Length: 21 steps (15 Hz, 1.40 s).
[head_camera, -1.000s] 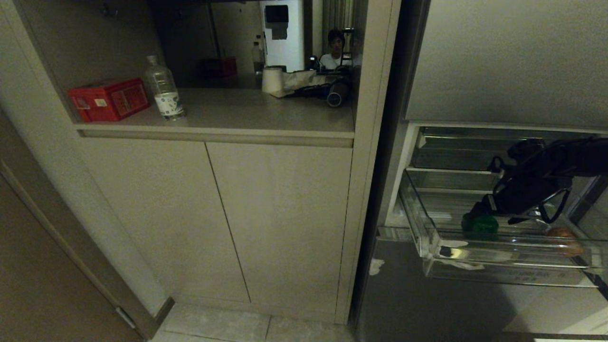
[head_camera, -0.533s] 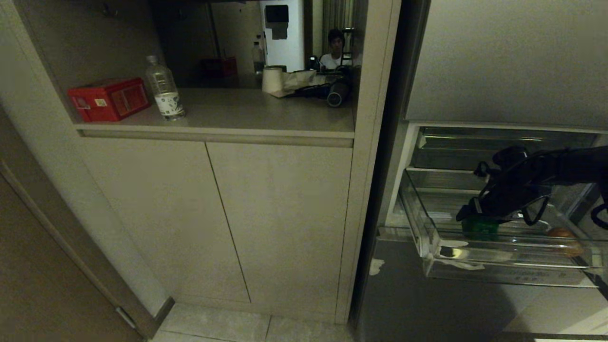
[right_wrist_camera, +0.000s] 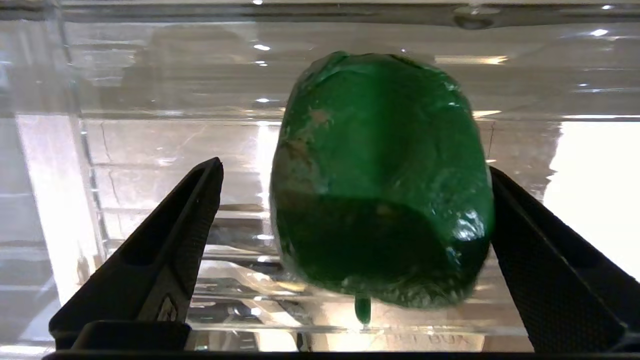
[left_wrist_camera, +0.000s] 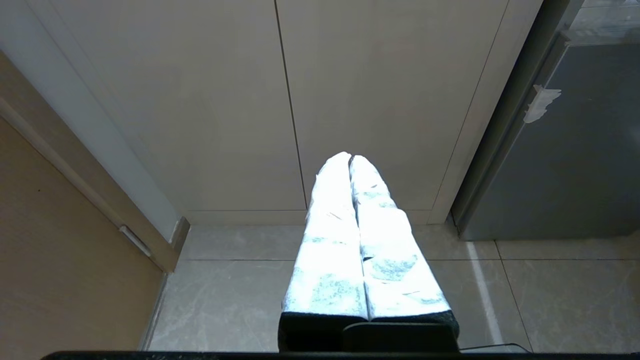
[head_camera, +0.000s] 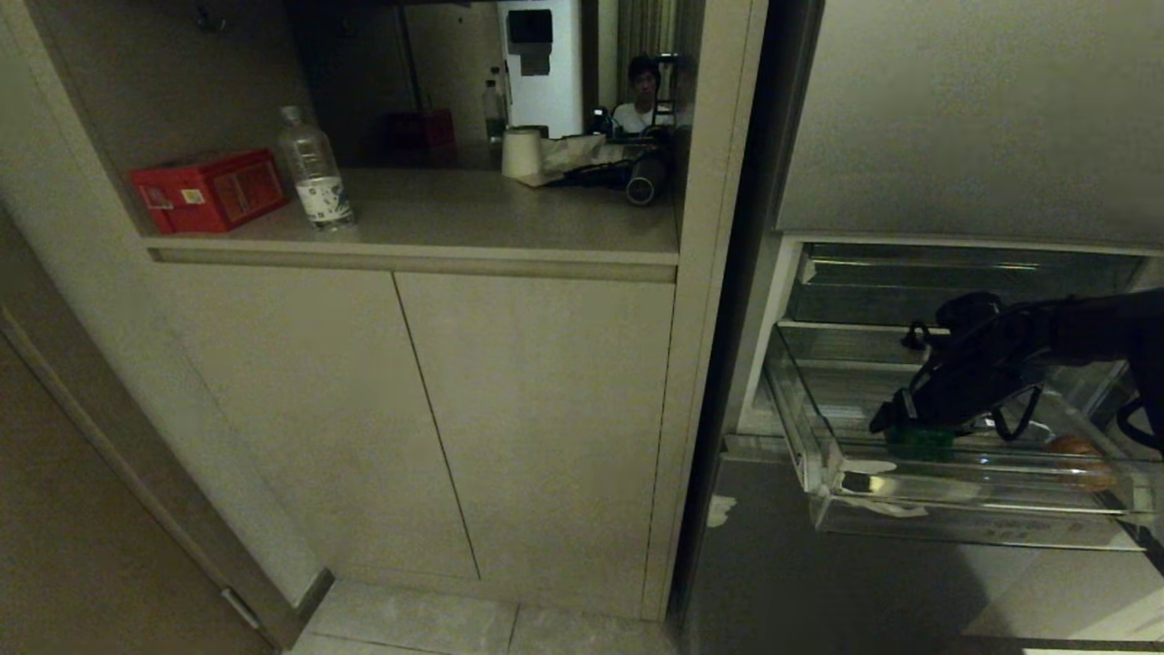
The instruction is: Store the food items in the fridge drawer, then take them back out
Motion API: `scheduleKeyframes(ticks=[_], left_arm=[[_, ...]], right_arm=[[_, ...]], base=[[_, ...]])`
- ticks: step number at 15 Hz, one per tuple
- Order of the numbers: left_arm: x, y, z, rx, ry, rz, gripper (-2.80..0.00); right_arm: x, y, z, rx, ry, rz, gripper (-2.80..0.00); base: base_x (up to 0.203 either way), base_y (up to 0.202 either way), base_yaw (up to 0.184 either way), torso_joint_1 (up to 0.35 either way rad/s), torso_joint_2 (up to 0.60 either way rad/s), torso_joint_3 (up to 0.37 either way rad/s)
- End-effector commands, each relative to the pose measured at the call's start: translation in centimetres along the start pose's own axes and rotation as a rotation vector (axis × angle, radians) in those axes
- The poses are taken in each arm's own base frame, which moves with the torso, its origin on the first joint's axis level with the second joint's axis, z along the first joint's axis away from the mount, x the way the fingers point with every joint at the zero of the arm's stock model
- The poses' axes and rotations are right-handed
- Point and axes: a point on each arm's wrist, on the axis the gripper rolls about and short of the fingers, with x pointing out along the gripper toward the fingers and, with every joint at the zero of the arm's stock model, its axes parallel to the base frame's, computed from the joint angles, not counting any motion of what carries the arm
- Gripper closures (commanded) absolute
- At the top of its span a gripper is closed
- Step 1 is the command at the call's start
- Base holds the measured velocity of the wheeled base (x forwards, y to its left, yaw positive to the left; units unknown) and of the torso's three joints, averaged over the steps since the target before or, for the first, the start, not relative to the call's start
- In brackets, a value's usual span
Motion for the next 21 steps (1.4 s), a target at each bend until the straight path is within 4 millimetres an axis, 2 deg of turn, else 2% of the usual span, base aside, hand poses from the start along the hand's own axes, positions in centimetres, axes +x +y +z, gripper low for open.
scheduleKeyframes(ticks=[1,2,6,8,10,12,15,21], left_arm=[[0.0,0.0,0.0,0.0,0.003,0.0,0.0],[0.0,0.0,0.0,0.0,0.003,-0.001,0.0],[0.0,0.0,0.0,0.0,0.003,-0.001,0.0],[0.0,0.0,0.0,0.0,0.003,0.0,0.0],[0.0,0.0,0.0,0.0,0.003,-0.001,0.0],[0.0,0.0,0.0,0.0,0.003,-0.001,0.0],[0.0,0.0,0.0,0.0,0.003,0.0,0.0],[0.0,0.0,0.0,0.0,0.003,0.0,0.0]], right_arm=[[0.7,0.0,-0.3,0.001,0.017,0.002,-2.8],[0.7,-0.1,-0.3,0.002,0.016,0.001,0.0],[0.5,-0.3,-0.2,0.006,0.013,-0.007,0.0],[-0.3,-0.3,0.0,0.011,-0.002,-0.018,0.0],[-2.9,-0.4,0.7,0.027,-0.051,-0.023,0.0],[-7.0,-0.3,0.9,0.03,-0.106,-0.041,0.0],[-12.2,-0.2,0.0,0.035,-0.142,-0.103,0.0],[-16.2,-0.8,-3.3,0.067,-0.122,-0.139,0.0]], base=[[0.0,0.0,0.0,0.0,0.0,0.0],[0.0,0.0,0.0,0.0,0.0,0.0],[0.0,0.0,0.0,0.0,0.0,0.0],[0.0,0.0,0.0,0.0,0.0,0.0],[0.0,0.0,0.0,0.0,0.0,0.0],[0.0,0.0,0.0,0.0,0.0,0.0],[0.0,0.0,0.0,0.0,0.0,0.0],[0.0,0.0,0.0,0.0,0.0,0.0]])
